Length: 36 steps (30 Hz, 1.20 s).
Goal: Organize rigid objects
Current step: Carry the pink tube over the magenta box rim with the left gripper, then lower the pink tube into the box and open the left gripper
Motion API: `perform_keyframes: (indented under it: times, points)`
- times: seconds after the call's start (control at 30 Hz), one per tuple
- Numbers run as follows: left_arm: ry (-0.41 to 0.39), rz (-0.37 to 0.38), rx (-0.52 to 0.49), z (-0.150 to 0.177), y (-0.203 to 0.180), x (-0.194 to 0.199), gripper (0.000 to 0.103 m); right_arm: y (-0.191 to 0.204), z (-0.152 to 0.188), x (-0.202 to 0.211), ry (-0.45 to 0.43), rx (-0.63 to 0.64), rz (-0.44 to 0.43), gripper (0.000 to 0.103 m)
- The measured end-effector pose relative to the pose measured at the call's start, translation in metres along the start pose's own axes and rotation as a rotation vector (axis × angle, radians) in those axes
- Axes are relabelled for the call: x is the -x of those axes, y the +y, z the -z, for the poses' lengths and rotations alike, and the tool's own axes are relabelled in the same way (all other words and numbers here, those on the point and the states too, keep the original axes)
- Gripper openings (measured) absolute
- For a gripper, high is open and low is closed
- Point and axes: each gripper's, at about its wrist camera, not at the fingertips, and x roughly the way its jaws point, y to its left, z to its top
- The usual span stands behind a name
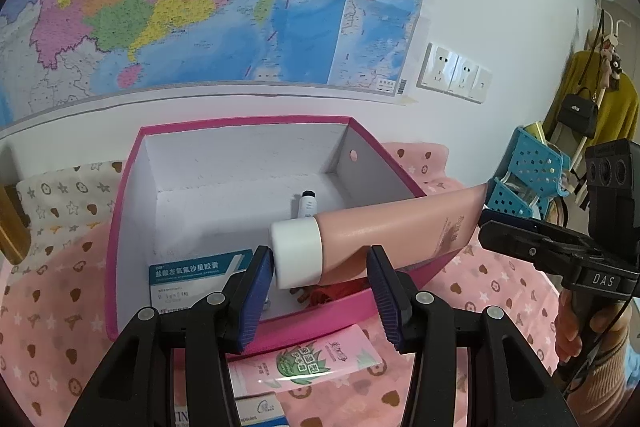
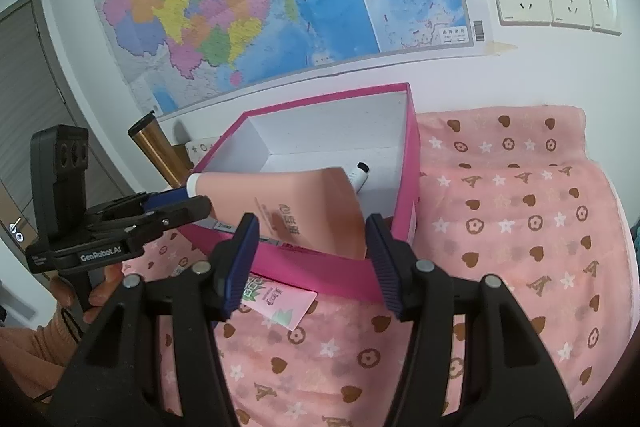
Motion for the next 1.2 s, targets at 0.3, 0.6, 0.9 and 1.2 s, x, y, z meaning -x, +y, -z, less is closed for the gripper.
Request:
perform_keyframes:
  times: [0.3, 0.6, 0.9, 1.2]
  points:
    - [0.015, 0.001, 0.016, -0.005, 0.007, -0.01, 0.049, -0.004, -0.006, -0.01, 0.013, -0.006, 0.004, 0.058]
    - [0.04, 0.002, 0.029, -0.005, 0.011, -0.022, 0.049, -0.008, -0.008, -0.018, 0.03, -0.015, 0.016, 0.058]
    - [0.061, 0.0, 0.038, -0.007, 0.014, -0.035, 0.049, -0.014, -0.009, -0.028, 0.051, -0.028, 0.029, 0.058]
    - [0.08, 0.002, 0.05, -0.007, 0.017, -0.044, 0.05, -0.015, -0.01, -0.033, 0.064, -0.022, 0.046, 0.058]
